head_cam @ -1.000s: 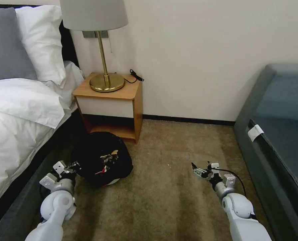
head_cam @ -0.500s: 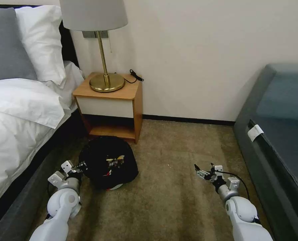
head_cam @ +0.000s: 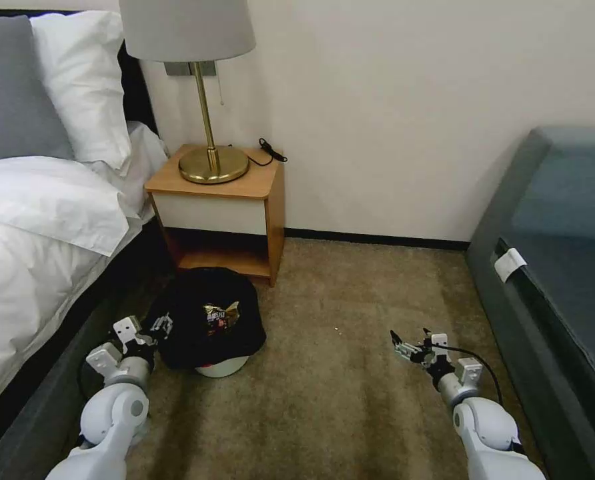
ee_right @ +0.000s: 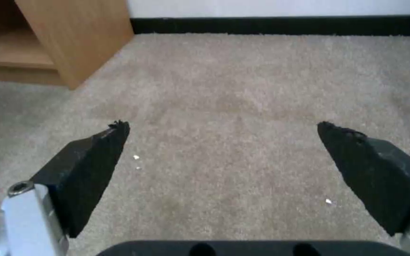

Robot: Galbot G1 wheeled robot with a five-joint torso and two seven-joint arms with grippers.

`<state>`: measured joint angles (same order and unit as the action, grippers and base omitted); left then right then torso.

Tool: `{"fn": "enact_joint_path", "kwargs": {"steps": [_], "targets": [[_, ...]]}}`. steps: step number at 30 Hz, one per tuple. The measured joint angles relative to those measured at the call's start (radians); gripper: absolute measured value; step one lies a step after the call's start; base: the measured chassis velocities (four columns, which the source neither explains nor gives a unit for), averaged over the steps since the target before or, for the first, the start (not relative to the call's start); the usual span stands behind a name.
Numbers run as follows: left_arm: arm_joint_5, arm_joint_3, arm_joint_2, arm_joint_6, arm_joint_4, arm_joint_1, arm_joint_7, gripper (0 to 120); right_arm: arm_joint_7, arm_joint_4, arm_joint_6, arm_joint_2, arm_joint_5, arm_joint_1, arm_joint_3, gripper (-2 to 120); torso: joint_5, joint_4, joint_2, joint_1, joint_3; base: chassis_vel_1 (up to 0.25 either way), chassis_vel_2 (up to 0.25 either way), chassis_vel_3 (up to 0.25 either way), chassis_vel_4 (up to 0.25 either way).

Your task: Pick up the trash bin, then pick up the garbage on the floor and place it into the trash bin.

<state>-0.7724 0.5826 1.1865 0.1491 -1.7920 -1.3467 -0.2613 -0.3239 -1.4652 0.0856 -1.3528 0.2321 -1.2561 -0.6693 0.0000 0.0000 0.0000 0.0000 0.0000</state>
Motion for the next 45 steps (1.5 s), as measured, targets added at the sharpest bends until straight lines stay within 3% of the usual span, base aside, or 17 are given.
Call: {"fn": "enact_joint_path", "kwargs": {"steps": [2, 5, 9, 12, 20, 32, 45], "targets": [[0.028, 0.003, -0.001, -0.006, -0.013, -0.013, 0.011, 82, 0.001, -0.005, -0.002, -0.001, 0.000, -0.006, -0.001, 100, 0.0001, 0.0000, 0.000, 0.000, 0.000, 0.000, 0.000, 0.000, 0.000], [0.180, 0.016, -0.003, -0.055, -0.038, -0.060, 0.067, 98, 0.003, -0.020, -0.010, -0.006, 0.001, -0.023, -0.004, 100, -0.0001, 0.0000, 0.000, 0.000, 0.000, 0.000, 0.000, 0.000, 0.000], [0.269, 0.020, -0.004, -0.092, -0.052, -0.087, 0.099, 100, 0.006, -0.025, -0.020, -0.010, 0.004, -0.033, -0.006, 100, 0.0000, 0.0000, 0.000, 0.000, 0.000, 0.000, 0.000, 0.000, 0.000], [0.395, 0.021, 0.000, -0.164, -0.074, -0.121, 0.146, 100, 0.012, -0.032, -0.041, -0.017, 0.013, -0.050, -0.008, 100, 0.0000, 0.0001, 0.000, 0.000, 0.000, 0.000, 0.000, 0.000, 0.000], [0.536, -0.004, 0.020, -0.255, -0.111, -0.155, 0.206, 100, 0.021, -0.056, -0.086, -0.032, 0.034, -0.084, -0.013, 100, 0.0000, 0.0000, 0.000, 0.000, 0.000, 0.000, 0.000, 0.000, 0.000], [0.565, -0.055, 0.019, -0.276, -0.140, -0.164, 0.248, 100, 0.023, -0.082, -0.124, -0.058, 0.073, -0.107, -0.024, 100, 0.0000, 0.0000, 0.000, 0.000, 0.000, 0.000, 0.000, 0.000, 0.000], [0.562, -0.138, 0.004, -0.266, -0.139, -0.114, 0.249, 100, 0.027, -0.079, -0.151, -0.088, 0.108, -0.108, -0.040, 100, 0.0000, -0.0001, 0.000, 0.000, 0.000, 0.000, 0.000, 0.000, 0.000]]}}
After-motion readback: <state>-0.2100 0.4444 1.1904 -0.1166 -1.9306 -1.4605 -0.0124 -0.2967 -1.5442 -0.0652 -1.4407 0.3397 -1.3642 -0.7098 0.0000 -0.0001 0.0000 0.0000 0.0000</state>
